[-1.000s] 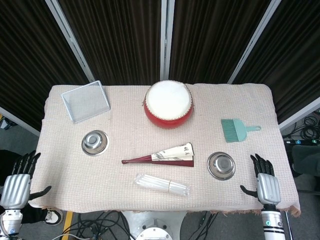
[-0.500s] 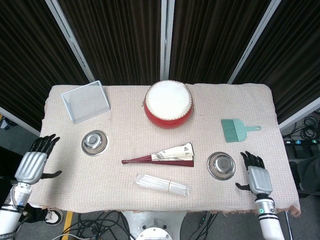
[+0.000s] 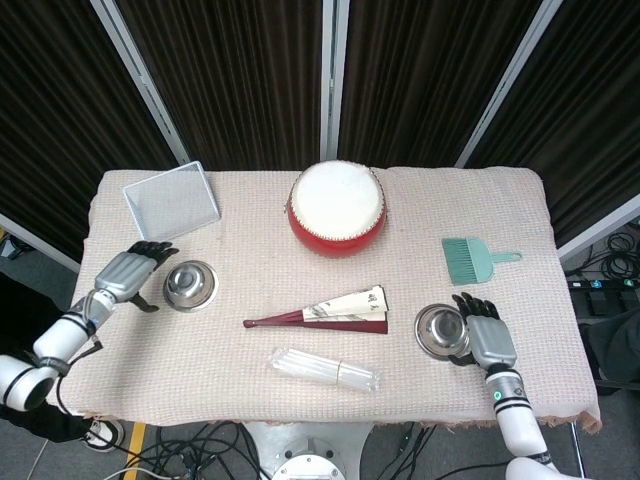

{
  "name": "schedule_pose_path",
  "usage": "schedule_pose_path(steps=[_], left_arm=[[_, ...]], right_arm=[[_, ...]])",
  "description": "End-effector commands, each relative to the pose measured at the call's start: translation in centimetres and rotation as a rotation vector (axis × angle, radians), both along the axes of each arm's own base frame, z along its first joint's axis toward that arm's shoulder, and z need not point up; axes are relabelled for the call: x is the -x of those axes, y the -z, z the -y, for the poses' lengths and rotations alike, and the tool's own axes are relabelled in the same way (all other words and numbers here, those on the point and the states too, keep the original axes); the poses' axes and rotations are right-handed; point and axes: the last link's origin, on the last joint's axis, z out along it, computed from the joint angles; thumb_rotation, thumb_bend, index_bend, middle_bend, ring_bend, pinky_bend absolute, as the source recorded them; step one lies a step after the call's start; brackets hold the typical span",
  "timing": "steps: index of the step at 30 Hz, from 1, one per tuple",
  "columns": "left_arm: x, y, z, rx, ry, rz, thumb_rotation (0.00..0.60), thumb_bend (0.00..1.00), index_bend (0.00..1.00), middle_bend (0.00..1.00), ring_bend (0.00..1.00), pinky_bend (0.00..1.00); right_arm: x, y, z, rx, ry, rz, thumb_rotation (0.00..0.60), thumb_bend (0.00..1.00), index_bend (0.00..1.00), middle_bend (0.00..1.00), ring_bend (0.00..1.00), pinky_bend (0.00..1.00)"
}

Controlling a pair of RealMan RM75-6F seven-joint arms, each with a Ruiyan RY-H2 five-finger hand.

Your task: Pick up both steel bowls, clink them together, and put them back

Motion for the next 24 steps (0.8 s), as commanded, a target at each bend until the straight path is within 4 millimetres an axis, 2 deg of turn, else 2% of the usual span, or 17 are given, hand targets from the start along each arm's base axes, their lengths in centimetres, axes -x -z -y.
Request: schedule_pose_path(steps=[1,5,18,24], left_arm=[[-0.7,1.8,-1.8,0.041,-0.007,-0.021,0.6,0.1,0.1,0.03,0.0,0.05],[-0.7,2.9,-2.6,0.063,-0.027,-0.023,0.6,0.1,0.1,0.03,0.0,0.05],[-1.1,5.5,-3.1,0.124,-0.009,-0.038,0.6,0.1,0.12,0.04,0.0,0.06],[-0.5,6.2,-3.7,0.135,-0.039,-0.056,0.6,0.11,0.15,0.05,0.0,0.14]], right_arm=[[-0.1,0.2,0.2,-0.03,0.005,-0.01,0.6,0.05,0.0,0.0,0.0,0.0],[0.0,0.7,0.8,-0.063,0.029,-0.016,0.6,0.05,0.0,0.0,0.0,0.0],[0.5,1.7,1.9,-0.097,0.065,-0.025,0.6,0.06,0.0,0.0,0.0,0.0],[0.5,2.1,2.1,-0.114,0.06,-0.026,0.6,0.07,0.0,0.0,0.0,0.0]])
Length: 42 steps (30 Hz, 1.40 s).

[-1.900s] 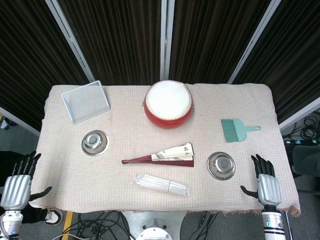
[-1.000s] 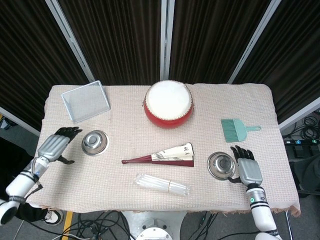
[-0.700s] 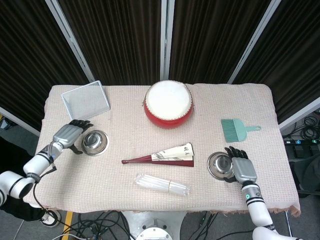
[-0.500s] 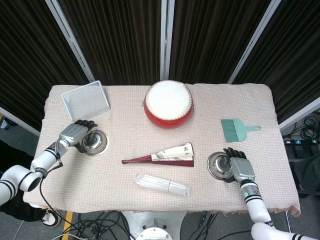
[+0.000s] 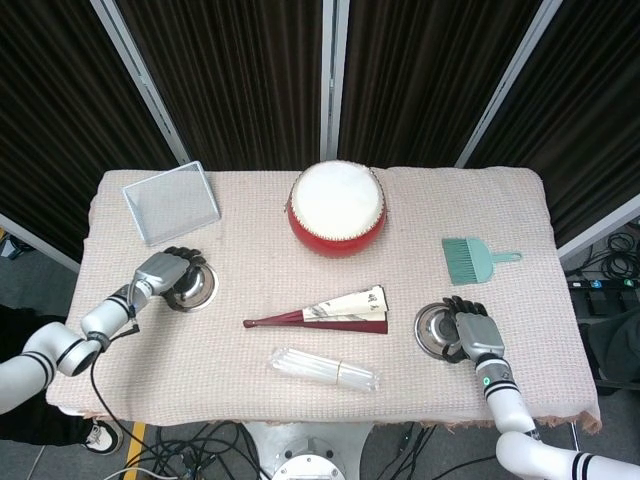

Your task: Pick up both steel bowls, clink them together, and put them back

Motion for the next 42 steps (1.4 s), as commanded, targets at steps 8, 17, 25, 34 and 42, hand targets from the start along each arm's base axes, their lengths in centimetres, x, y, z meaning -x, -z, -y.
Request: schedule_pose_path(steps=[8,17,25,34,42], left_arm=[[0.9,0.6,-0.3,-0.006,-0.034,0.007,0.6,0.14,0.22,0.18,0.14,0.39],[1.0,0.6,0.0,-0.018,-0.025,0.035,0.6,0.16,0.34,0.34,0.3,0.53],[-0.6,-1.3,-0.1,-0.127,0.027,0.199,0.6,0.2,0.43,0.43,0.39,0.59],[-5.3,-6.1,3.0,-0.359,-0.039,0.814,0.6,0.2,0.43,0.43,0.39,0.59],[-10.2,-5.6,7.9,-0.354,-0.174,1.309,0.6,0.2,0.43,0.44,0.39,0.59]], right_arm=[[-0.7,0.5,0.4,0.02,-0.052,-0.001,0.6,0.1,0.11,0.13,0.04,0.1],[-0.8,0.7,0.2,0.047,-0.066,-0.003,0.6,0.15,0.44,0.37,0.26,0.29],[-0.6,-1.3,0.2,0.162,-0.072,0.046,0.6,0.16,0.51,0.42,0.31,0.34],[-3.8,-5.6,0.6,0.505,-0.228,0.477,0.6,0.16,0.52,0.41,0.31,0.35],[-10.2,-4.1,1.8,0.7,-0.322,1.223,0.6,0.17,0.52,0.41,0.31,0.35]])
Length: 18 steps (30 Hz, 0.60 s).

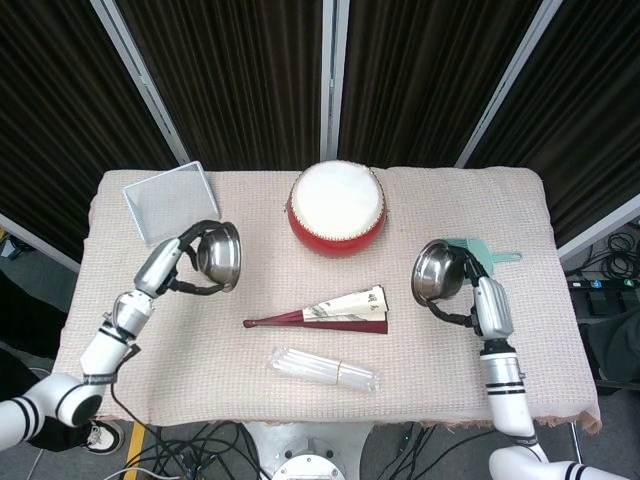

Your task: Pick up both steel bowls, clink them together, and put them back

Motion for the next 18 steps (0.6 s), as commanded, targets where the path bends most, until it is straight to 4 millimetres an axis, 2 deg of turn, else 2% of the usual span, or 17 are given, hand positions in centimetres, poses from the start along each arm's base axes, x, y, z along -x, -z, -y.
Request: schedule_pose_path(steps=[1,5,10,15,18], left_arm=[[-2.2,-0.7,2.2,-0.036,-0.065,0.309,0.6,0.2,0.43,0.44,0.39,0.59],[-4.6,0.2,2.8,-0.039,-0.104,0.476,0.6,0.2,0.43,0.44,0.39,0.59],[-6.9,1.7,3.9,-0.036,-0.095,0.526,0.6,0.2,0.44,0.44,0.39,0.59],[-7.9,3.5,4.8,-0.019,-0.08,0.514,0.6,0.2,0.45,0.44,0.39,0.59],[-8.3,4.5,5.1,-0.002,-0.04,0.442,0.6,0.2,0.45,0.44,0.39,0.59]], right_arm=[[-5.2,1.0,0.6,0.127,-0.185,0.519,0.6,0.17,0.52,0.41,0.31,0.35],[-8.1,3.6,1.2,-0.009,-0.213,0.748,0.6,0.18,0.52,0.41,0.31,0.35],[-10.8,6.1,1.6,-0.159,-0.235,0.946,0.6,0.19,0.52,0.41,0.31,0.35],[-12.8,7.7,1.9,-0.264,-0.273,0.994,0.6,0.19,0.52,0.41,0.31,0.35],[-13.8,8.8,1.9,-0.33,-0.283,0.984,0.6,0.19,0.51,0.41,0.31,0.35]])
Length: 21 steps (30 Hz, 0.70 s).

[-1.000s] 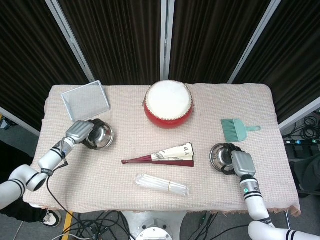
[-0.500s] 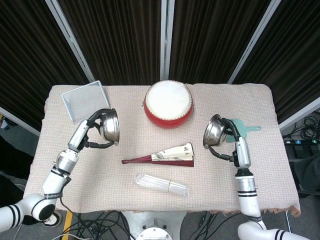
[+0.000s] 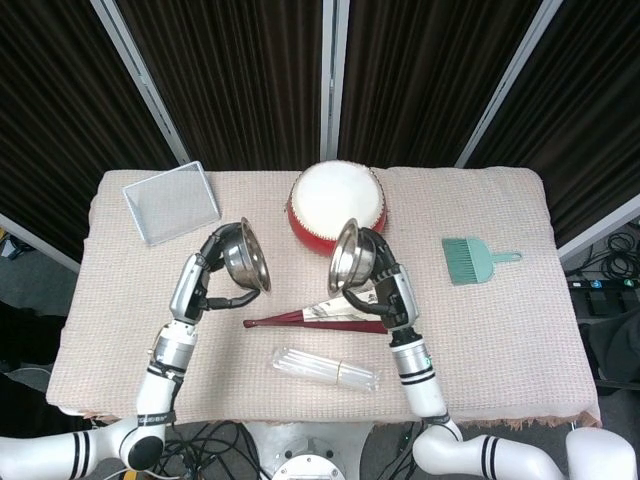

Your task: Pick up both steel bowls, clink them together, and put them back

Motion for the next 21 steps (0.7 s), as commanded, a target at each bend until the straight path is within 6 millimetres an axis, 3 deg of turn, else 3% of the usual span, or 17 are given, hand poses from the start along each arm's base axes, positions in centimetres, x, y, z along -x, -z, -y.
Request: schedule_pose_path(steps=[1,9,10,14,21], left_arm=[[-0.5,1.1,0.3,0.004,0.045,-0.079,0.6,0.2,0.45,0.44,0.39,0.58],[-1.7,2.6,0.1,-0.037,0.104,-0.244,0.6,0.2,0.45,0.44,0.39,0.58],[-0.9,1.5,-0.6,-0.061,0.089,-0.256,0.6,0.2,0.45,0.44,0.39,0.59],[-1.3,0.9,-0.8,-0.055,0.129,-0.286,0.6,0.2,0.45,0.44,0.39,0.59],[-1.2,0.0,-1.1,-0.045,0.112,-0.244,0.6,0.2,0.45,0.44,0.39,0.59]], right_arm=[[-1.2,1.2,0.0,-0.053,-0.043,-0.005,0.6,0.19,0.51,0.41,0.31,0.35],[-3.4,2.5,0.3,-0.137,-0.122,-0.014,0.6,0.18,0.5,0.4,0.31,0.35],[-3.6,2.6,0.4,-0.153,-0.128,-0.004,0.6,0.19,0.5,0.4,0.31,0.35],[-4.3,2.8,0.7,-0.192,-0.156,0.0,0.6,0.19,0.5,0.4,0.31,0.35],[-2.5,1.2,1.1,-0.143,-0.114,0.021,0.6,0.2,0.5,0.4,0.31,0.35]])
